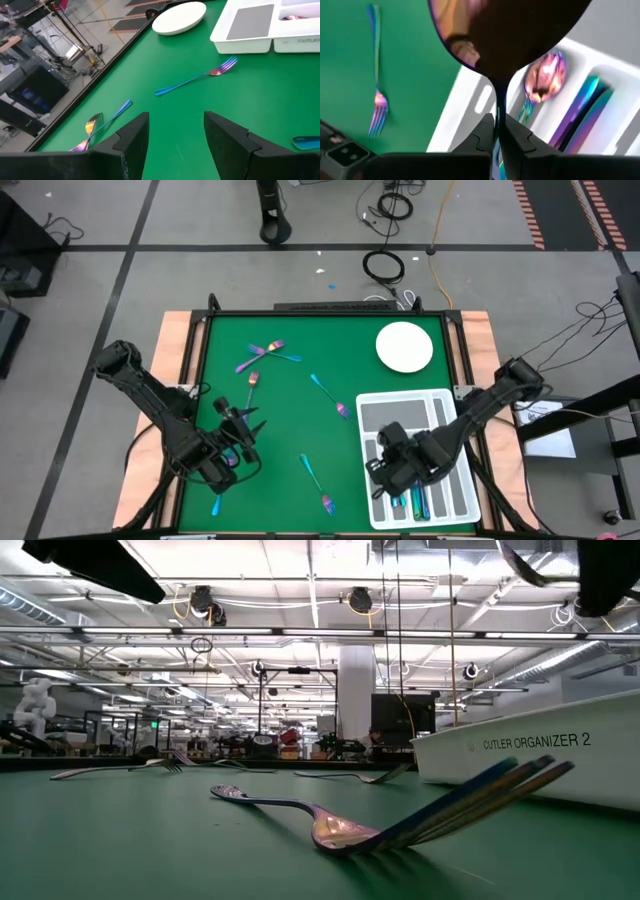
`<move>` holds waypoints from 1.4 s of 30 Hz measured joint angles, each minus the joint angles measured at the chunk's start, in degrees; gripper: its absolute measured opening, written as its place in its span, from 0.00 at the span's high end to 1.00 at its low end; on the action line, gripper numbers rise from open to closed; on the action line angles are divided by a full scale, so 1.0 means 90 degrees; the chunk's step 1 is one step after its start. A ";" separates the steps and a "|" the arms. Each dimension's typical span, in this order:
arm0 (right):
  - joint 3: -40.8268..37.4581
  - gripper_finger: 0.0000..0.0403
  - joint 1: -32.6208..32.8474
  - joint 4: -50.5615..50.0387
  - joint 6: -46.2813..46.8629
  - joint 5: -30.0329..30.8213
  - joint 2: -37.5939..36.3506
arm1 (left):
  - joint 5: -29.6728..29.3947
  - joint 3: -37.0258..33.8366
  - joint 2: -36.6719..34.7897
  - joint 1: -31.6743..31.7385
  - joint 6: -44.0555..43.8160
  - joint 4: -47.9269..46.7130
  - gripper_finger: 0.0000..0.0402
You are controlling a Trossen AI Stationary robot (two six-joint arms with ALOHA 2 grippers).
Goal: Sort silverware
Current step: Put the spoon into the utensil organizer
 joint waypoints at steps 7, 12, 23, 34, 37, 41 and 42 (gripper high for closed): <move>-0.0821 0.99 0.0350 0.1029 0.1162 -0.0534 0.0014 | 0.0135 0.0000 0.0000 0.0000 0.0307 0.0216 0.52; -0.1451 0.99 0.0406 0.2106 0.1507 -0.0703 0.0016 | 0.0177 0.0000 0.0000 0.0000 0.0309 0.0330 0.52; -0.1752 0.99 0.0399 0.2076 0.1654 -0.1162 0.0016 | 0.0334 0.0000 0.0000 0.0000 0.0855 0.1061 0.52; -0.1752 0.99 0.0399 0.2060 0.1473 -0.1143 0.0016 | 0.0697 0.0000 0.0000 0.0044 0.2088 0.2069 0.52; -0.1752 0.96 0.0399 0.1965 0.1565 -0.1146 0.0016 | 0.0836 0.0000 0.0000 0.0041 0.2090 0.2071 0.52; -0.1752 0.87 0.0397 0.1824 0.1584 -0.1146 0.0016 | 0.0869 0.0000 0.0000 0.0044 0.2090 0.2069 0.52; -0.1752 0.85 0.0397 0.1824 0.1590 -0.1146 0.0016 | 0.0874 0.0000 0.0000 0.0044 0.2090 0.2071 0.52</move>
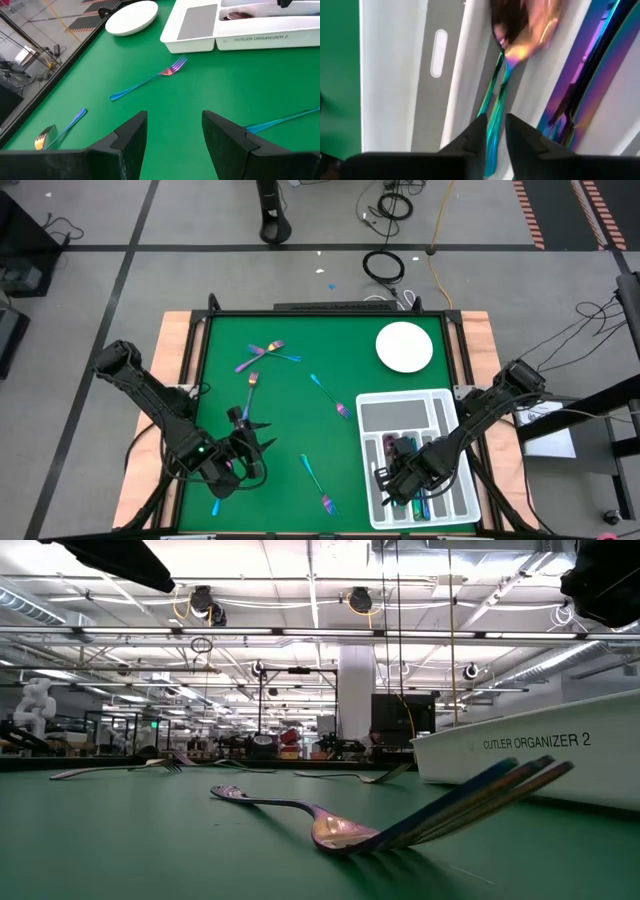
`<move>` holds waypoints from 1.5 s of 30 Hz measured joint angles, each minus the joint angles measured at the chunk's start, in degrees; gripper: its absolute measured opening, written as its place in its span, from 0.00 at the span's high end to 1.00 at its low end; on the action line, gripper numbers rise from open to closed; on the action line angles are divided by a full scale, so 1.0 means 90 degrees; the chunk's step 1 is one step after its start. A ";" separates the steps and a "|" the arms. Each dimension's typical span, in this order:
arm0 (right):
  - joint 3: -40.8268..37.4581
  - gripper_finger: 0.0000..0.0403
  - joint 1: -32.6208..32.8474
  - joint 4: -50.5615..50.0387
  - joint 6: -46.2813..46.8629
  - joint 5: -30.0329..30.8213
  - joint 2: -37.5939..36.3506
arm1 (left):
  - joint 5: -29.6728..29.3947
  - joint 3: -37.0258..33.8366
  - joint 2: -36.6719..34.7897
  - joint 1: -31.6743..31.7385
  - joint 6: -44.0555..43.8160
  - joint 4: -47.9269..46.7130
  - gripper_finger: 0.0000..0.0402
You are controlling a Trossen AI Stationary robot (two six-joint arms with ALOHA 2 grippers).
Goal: Sort silverware
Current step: Put the spoon into the utensil organizer, then put the bottom right fork into the utensil organizer
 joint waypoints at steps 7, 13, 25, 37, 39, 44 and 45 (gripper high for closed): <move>0.0002 0.68 0.0000 0.0074 0.0017 -0.0023 0.0000 | 0.0010 0.0000 0.0000 0.0000 0.0000 -0.0002 0.52; 0.0202 0.62 -0.0051 0.0067 -0.0383 0.0029 -0.0002 | 0.0012 0.0000 0.0000 0.0000 0.0000 -0.0002 0.52; 0.0623 0.61 -0.0076 -0.0238 -0.0665 0.0019 -0.0005 | 0.0012 0.0000 0.0000 0.0000 0.0000 -0.0002 0.52; 0.2071 0.61 -0.0153 -0.2061 -0.1398 0.0958 -0.0007 | 0.0012 0.0000 0.0000 0.0000 0.0000 -0.0003 0.52; 0.2234 0.61 -0.0160 -0.2096 -0.1626 0.1233 -0.0007 | 0.0012 0.0000 0.0000 0.0000 0.0000 -0.0002 0.52; 0.2468 0.61 -0.0282 -0.2000 -0.2368 0.1574 -0.0007 | 0.0012 0.0000 0.0000 0.0000 0.0000 -0.0003 0.52; 0.2467 0.61 -0.0320 -0.1902 -0.2532 0.1679 -0.0007 | 0.0012 0.0000 0.0000 0.0000 0.0000 -0.0005 0.52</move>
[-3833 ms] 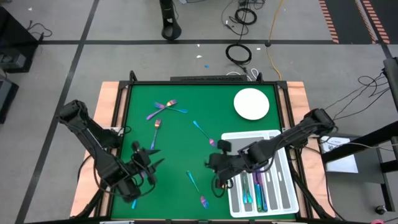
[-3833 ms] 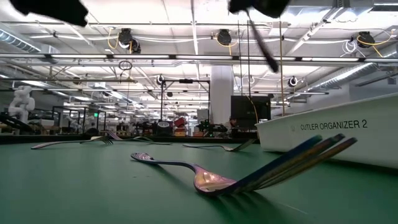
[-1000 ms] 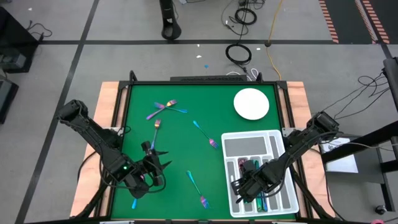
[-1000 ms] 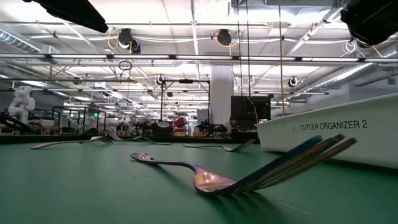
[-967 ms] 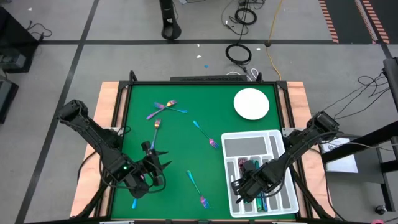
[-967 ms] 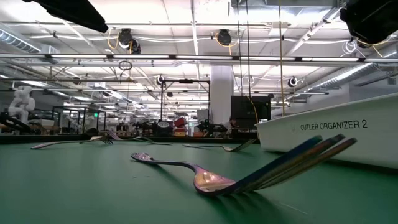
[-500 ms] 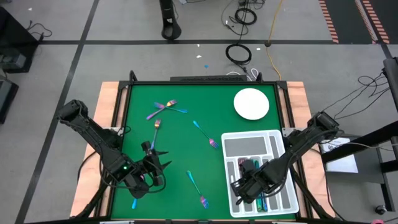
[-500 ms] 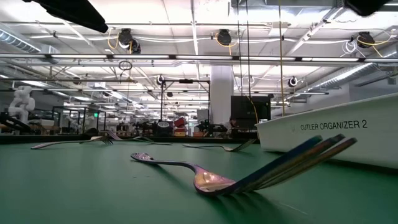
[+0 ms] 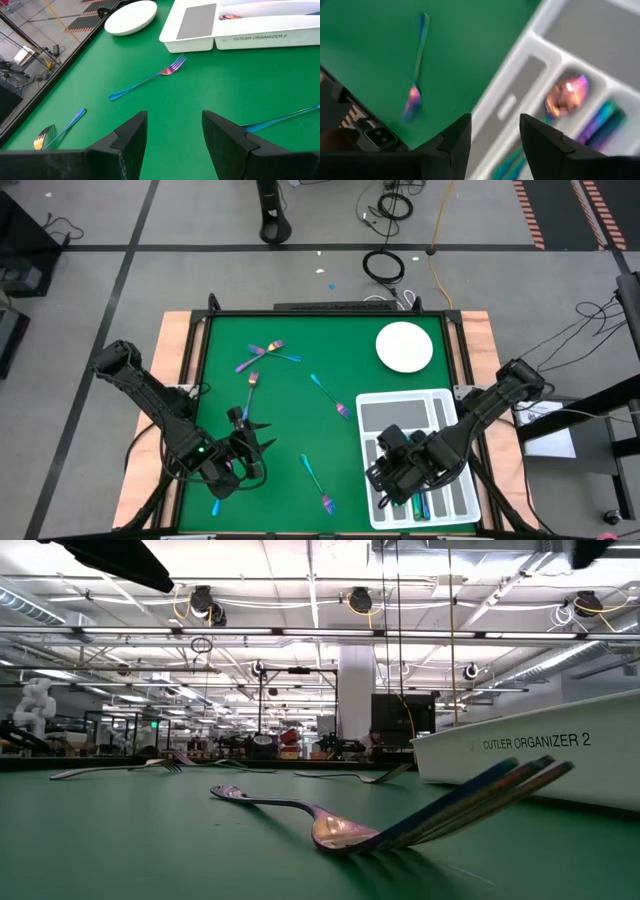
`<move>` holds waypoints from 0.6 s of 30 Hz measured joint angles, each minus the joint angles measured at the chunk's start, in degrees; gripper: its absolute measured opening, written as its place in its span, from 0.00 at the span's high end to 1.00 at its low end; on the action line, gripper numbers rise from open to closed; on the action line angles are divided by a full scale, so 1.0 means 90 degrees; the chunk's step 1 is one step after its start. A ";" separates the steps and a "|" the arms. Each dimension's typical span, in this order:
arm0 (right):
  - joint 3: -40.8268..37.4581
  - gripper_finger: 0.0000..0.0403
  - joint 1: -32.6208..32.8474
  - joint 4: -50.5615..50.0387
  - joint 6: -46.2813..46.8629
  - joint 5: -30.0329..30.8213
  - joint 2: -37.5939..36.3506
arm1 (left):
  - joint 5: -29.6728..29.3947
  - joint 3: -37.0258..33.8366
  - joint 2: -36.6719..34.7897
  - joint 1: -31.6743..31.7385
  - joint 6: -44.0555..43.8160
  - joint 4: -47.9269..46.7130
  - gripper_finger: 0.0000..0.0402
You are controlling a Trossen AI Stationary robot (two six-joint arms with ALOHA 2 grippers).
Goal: Sort silverware
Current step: Put the bottom right fork into the utensil organizer
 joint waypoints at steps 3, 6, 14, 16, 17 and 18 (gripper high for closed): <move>0.0000 0.61 -0.0121 0.0278 -0.0518 0.0286 0.0000 | 0.0000 0.0000 0.0000 0.0000 0.0000 0.0000 0.52; 0.0000 0.61 -0.0229 0.0643 -0.1147 0.0629 0.0000 | -0.0011 0.0000 0.0000 0.0008 0.0000 0.0011 0.52; 0.0000 0.61 -0.0447 0.1922 -0.3133 0.1945 0.0002 | 0.0149 -0.0072 -0.0002 0.0029 0.0210 0.0156 0.52; 0.0000 0.61 -0.0503 0.2214 -0.3599 0.2125 0.0002 | 0.0054 -0.0159 -0.0002 -0.0048 0.0206 0.0154 0.52; 0.0000 0.61 -0.0534 0.2341 -0.3813 0.2186 0.0002 | -0.0084 -0.0223 -0.0002 -0.0106 0.0207 0.0141 0.52; 0.0000 0.61 -0.0576 0.2471 -0.4012 0.2208 0.0002 | -0.0314 -0.0299 -0.0002 -0.0179 0.0187 0.0107 0.52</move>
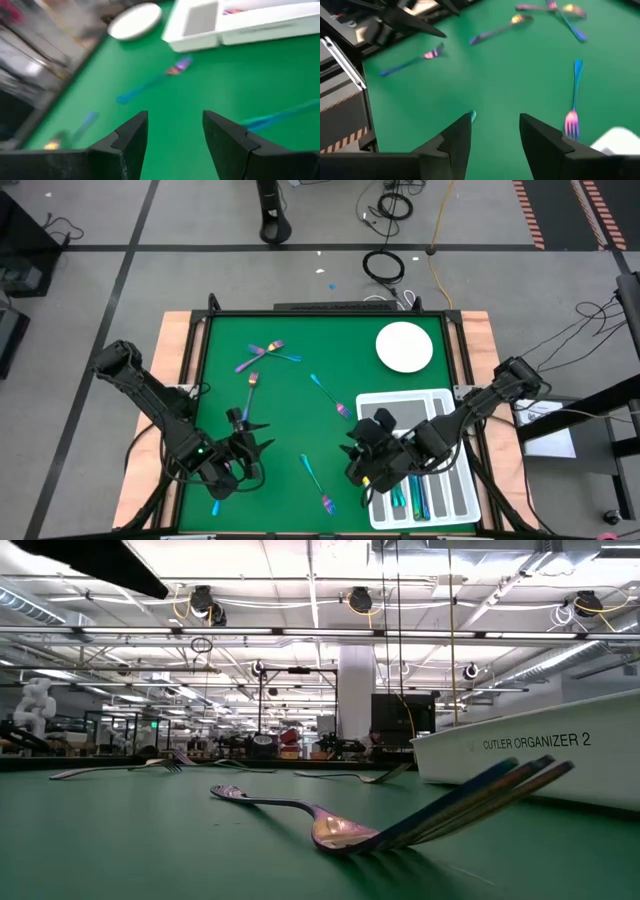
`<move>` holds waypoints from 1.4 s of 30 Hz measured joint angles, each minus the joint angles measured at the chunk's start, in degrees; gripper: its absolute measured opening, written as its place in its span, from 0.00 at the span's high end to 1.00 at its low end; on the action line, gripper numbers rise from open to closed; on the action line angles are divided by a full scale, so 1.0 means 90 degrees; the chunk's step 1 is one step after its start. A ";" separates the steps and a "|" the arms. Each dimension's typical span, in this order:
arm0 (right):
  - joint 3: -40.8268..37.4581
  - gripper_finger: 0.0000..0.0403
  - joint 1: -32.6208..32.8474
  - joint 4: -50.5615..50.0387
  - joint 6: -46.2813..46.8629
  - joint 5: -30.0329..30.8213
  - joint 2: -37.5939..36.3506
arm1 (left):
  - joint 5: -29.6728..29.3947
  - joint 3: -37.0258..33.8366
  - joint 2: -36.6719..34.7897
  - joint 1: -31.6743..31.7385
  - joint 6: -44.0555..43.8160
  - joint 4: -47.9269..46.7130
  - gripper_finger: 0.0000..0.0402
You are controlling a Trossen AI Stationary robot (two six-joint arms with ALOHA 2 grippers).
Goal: Sort silverware
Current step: Put the bottom right fork into the utensil organizer
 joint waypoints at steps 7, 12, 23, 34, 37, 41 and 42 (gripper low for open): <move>-0.0275 0.61 -0.0301 0.1109 -0.0937 -0.0052 0.0000 | -0.1300 -0.0601 -0.0165 -0.0580 -0.0915 -0.0199 0.52; -0.0748 0.61 -0.0542 0.2151 -0.1398 -0.0050 0.0000 | -0.1364 -0.0772 -0.0588 -0.0859 -0.1836 -0.0612 0.52; -0.1729 0.61 -0.0942 0.4507 -0.1880 -0.0725 0.0139 | -0.1842 -0.1533 -0.0957 -0.1722 -0.2777 -0.0495 0.52; -0.0748 0.61 -0.0917 0.4644 -0.1672 -0.0925 0.1908 | -0.1758 -0.1889 -0.0957 -0.1764 -0.2868 -0.0104 0.52; -0.0001 0.61 -0.0871 0.3786 -0.1519 -0.0937 0.2424 | -0.1733 -0.1889 -0.0957 -0.1764 -0.2867 -0.0101 0.52; 0.1385 0.61 -0.0821 0.1862 -0.1030 -0.1069 0.3223 | -0.1658 -0.1887 -0.0957 -0.1764 -0.2848 -0.0100 0.52; 0.1776 0.61 -0.0810 0.1380 -0.0877 -0.1124 0.3423 | -0.1628 -0.1887 -0.0957 -0.1764 -0.2846 -0.0101 0.52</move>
